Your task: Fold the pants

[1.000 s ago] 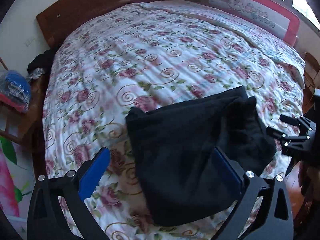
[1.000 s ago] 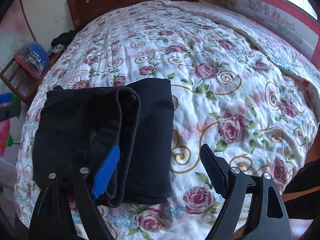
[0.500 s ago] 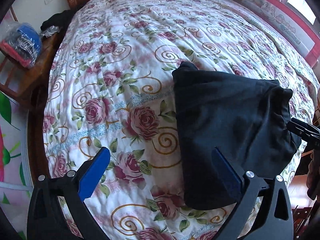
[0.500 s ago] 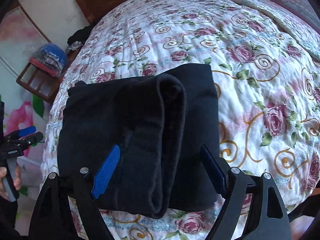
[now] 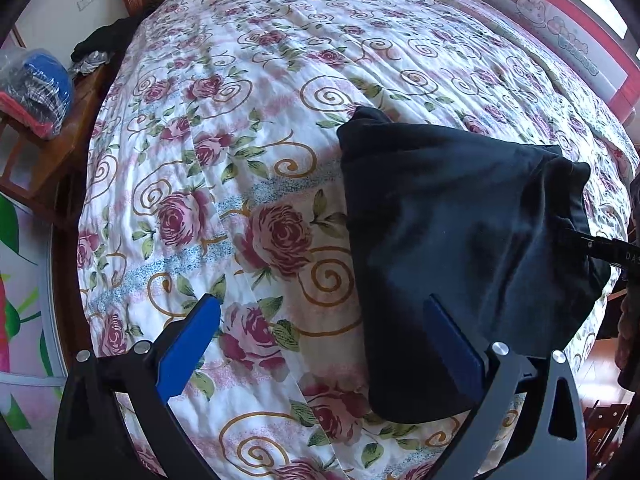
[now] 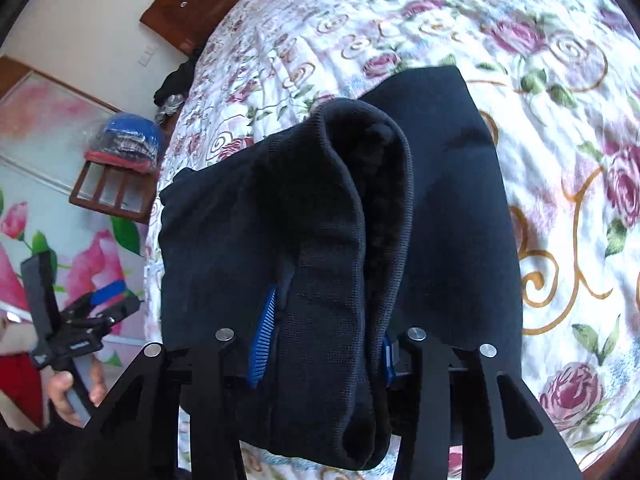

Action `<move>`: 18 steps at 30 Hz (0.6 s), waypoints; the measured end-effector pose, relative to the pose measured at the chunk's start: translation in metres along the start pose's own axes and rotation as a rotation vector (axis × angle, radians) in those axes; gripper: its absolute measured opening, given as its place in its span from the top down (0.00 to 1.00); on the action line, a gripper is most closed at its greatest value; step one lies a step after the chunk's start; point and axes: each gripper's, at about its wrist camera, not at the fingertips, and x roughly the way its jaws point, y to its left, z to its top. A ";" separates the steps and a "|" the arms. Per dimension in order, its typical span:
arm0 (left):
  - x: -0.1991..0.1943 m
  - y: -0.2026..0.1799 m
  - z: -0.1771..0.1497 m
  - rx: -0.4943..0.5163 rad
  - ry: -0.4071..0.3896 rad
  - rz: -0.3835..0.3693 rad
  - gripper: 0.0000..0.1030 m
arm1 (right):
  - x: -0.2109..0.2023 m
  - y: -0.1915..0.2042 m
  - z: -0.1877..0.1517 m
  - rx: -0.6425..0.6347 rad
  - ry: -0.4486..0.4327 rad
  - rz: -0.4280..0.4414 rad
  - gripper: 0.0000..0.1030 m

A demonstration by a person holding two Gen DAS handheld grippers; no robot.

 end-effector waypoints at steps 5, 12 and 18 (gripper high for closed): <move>0.001 0.008 -0.001 -0.026 0.010 -0.004 0.02 | -0.015 0.020 0.001 -0.063 -0.023 -0.041 0.72; -0.011 0.012 0.005 -0.024 -0.024 0.011 0.02 | -0.046 0.045 0.008 -0.132 -0.092 -0.095 0.74; -0.019 0.013 0.010 -0.027 -0.044 0.009 0.02 | -0.052 0.024 0.021 -0.084 -0.119 -0.163 0.75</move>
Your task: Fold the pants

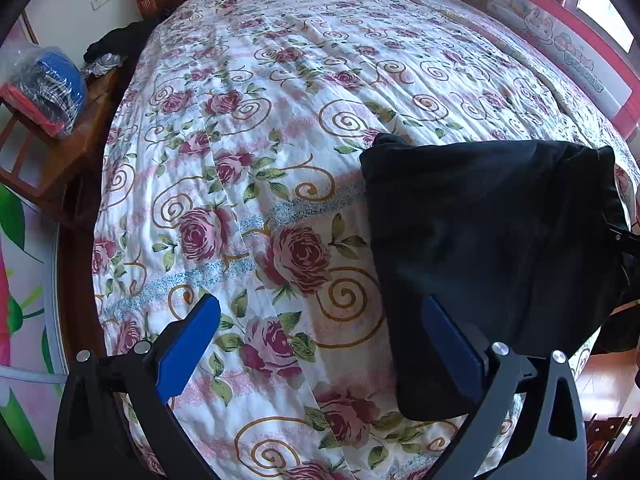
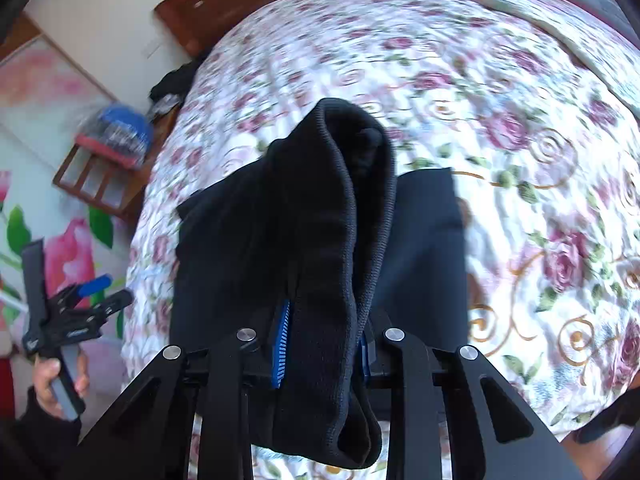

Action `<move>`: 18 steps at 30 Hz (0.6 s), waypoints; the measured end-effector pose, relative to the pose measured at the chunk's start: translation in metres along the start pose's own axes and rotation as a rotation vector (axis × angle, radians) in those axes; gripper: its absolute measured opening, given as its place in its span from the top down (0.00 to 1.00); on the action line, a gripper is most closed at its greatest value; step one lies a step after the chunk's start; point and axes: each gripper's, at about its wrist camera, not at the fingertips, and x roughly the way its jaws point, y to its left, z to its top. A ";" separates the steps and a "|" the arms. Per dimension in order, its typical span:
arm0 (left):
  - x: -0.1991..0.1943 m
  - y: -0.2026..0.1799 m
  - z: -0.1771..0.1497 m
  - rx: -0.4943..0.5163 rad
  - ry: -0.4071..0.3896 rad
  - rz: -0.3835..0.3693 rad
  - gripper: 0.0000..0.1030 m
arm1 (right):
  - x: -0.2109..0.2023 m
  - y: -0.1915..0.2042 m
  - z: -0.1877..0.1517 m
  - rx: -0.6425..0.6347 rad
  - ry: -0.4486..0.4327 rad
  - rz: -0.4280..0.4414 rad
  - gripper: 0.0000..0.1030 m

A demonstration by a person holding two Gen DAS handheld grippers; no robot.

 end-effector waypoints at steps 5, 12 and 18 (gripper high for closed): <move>0.007 0.000 -0.004 0.001 0.000 0.016 0.02 | 0.031 -0.040 -0.008 0.093 0.038 -0.026 0.75; 0.017 -0.008 -0.024 -0.016 -0.022 0.035 0.02 | 0.028 -0.047 -0.018 0.178 0.015 -0.028 0.45; -0.004 -0.018 -0.051 -0.076 -0.085 -0.012 0.02 | -0.047 0.005 -0.048 0.039 -0.218 -0.278 0.04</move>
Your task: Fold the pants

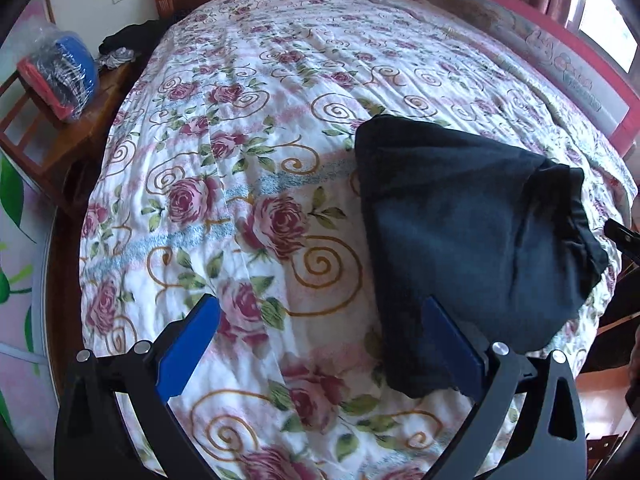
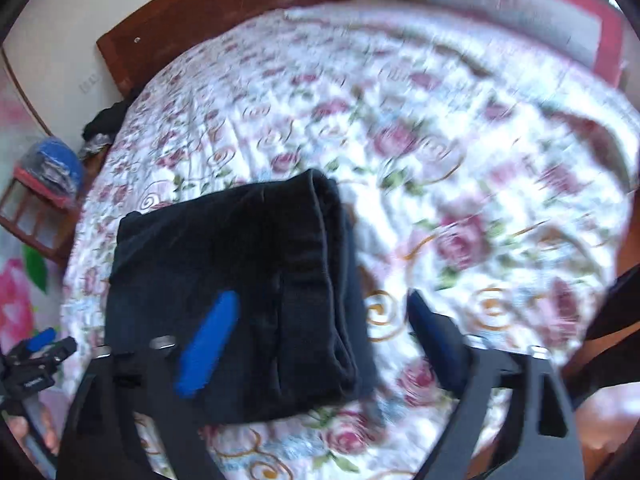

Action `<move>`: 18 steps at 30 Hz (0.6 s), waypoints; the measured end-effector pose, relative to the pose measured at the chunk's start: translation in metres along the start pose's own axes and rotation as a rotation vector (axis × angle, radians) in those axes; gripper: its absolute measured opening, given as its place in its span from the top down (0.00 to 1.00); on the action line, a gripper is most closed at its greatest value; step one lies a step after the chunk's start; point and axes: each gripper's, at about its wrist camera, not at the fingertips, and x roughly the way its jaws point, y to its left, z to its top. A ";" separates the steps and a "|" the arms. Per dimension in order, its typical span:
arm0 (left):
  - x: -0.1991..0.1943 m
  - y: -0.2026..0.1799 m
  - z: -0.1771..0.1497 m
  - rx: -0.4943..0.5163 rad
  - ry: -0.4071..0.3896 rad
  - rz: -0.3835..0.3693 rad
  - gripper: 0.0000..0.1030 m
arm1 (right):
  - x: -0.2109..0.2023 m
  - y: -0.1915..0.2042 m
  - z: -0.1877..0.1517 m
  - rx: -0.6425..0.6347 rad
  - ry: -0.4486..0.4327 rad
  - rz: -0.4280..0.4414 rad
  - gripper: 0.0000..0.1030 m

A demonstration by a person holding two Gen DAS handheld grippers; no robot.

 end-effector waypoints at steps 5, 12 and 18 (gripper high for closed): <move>-0.018 -0.015 -0.023 -0.048 0.020 0.011 0.02 | -0.020 0.035 -0.035 -0.054 0.048 -0.033 0.04; -0.039 -0.043 -0.060 -0.063 0.007 -0.058 0.02 | -0.033 0.067 -0.075 -0.109 0.022 -0.101 0.04; -0.044 -0.068 -0.071 -0.031 0.000 -0.079 0.02 | -0.037 0.075 -0.086 -0.126 0.000 -0.165 0.04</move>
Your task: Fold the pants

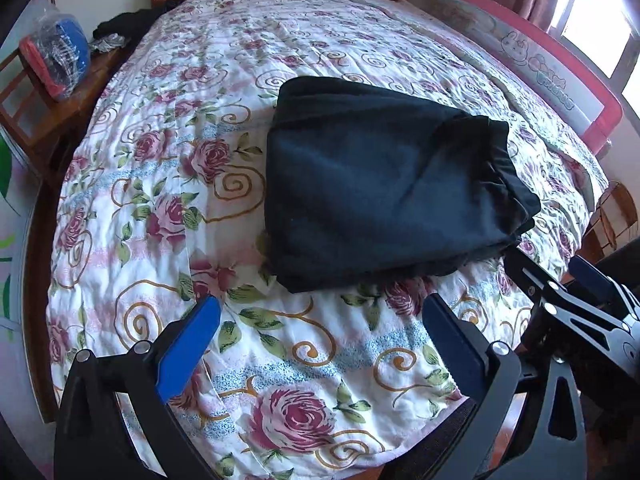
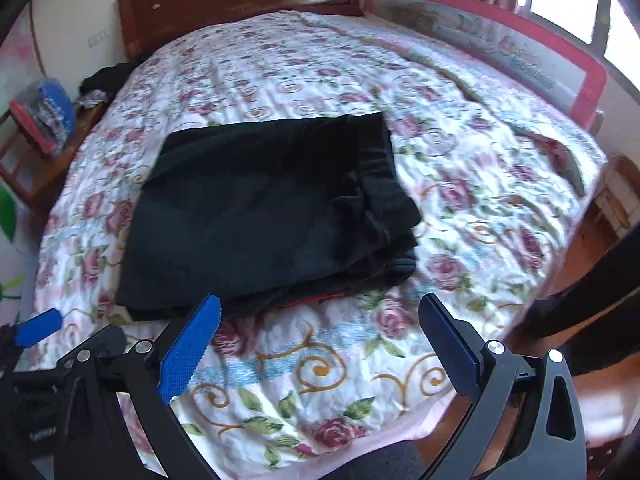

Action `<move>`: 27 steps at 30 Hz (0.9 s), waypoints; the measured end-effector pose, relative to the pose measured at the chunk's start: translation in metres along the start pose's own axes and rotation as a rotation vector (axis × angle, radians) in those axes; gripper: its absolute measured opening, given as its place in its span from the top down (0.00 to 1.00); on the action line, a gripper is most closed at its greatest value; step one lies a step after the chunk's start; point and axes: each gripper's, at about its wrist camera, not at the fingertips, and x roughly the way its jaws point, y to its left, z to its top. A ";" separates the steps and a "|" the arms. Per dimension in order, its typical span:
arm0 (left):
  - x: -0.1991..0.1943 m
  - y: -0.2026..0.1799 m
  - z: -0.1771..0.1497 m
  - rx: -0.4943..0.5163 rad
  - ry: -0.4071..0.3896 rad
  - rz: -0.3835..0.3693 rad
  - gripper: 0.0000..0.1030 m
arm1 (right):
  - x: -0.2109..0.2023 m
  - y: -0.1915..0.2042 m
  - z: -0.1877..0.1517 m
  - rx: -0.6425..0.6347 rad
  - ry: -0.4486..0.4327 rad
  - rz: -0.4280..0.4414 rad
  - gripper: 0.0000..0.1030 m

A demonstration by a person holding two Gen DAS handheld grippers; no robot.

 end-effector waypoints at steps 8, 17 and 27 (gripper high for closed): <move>0.006 0.000 -0.002 0.010 0.035 0.085 0.02 | -0.002 0.000 -0.002 -0.028 -0.004 -0.005 0.04; 0.013 0.005 -0.004 0.001 0.068 0.083 0.02 | -0.006 0.007 -0.003 -0.043 -0.005 0.015 0.04; 0.014 0.002 -0.005 0.010 0.081 0.071 0.02 | -0.005 0.012 -0.002 -0.056 0.002 0.025 0.04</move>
